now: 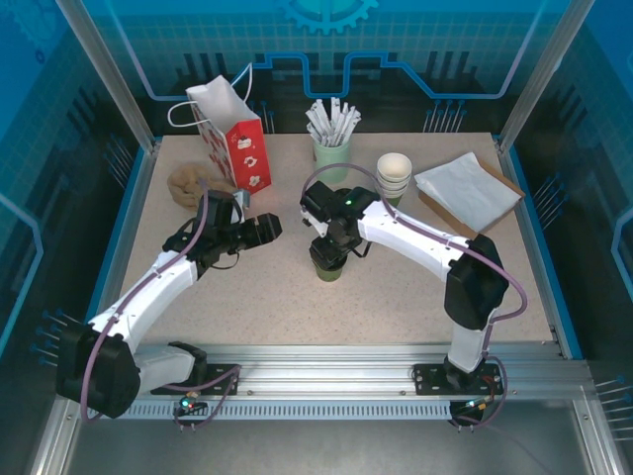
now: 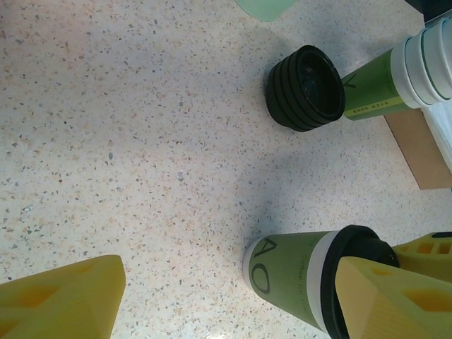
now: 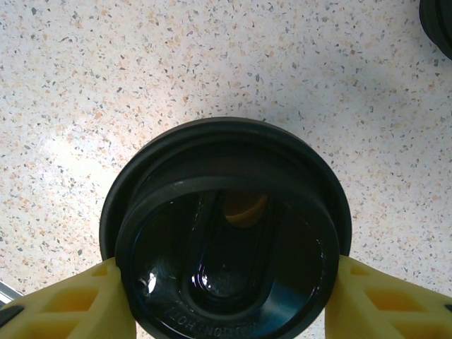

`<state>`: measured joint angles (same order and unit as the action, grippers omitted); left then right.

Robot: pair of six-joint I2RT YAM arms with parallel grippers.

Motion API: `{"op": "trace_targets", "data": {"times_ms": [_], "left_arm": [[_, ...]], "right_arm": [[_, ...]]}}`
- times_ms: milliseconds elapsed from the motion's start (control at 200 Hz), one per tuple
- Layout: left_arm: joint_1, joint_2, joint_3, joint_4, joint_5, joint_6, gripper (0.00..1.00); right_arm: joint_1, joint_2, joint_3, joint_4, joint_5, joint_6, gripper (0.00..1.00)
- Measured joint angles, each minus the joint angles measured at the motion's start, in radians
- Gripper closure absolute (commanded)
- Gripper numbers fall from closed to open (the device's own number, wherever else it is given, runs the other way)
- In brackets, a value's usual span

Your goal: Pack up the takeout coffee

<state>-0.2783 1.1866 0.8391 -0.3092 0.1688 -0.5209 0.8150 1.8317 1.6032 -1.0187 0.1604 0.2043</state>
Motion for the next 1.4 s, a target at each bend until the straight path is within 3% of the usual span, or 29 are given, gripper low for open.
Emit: {"op": "trace_targets", "data": {"times_ms": [645,1091,1401], "left_arm": [[0.000,-0.016,-0.092,-0.001,-0.001,0.000,0.20],[0.000,-0.033,-0.180,0.023,0.001,-0.037,0.21],[-0.067,-0.037,-0.202,0.059,0.000,-0.080,0.21]], "right_arm": [[0.011,0.078,0.098,-0.096,0.023,-0.018,0.49],[0.009,0.062,0.048,-0.051,0.019,-0.027,0.50],[0.002,0.100,0.116,-0.116,0.008,-0.075,0.49]]}}
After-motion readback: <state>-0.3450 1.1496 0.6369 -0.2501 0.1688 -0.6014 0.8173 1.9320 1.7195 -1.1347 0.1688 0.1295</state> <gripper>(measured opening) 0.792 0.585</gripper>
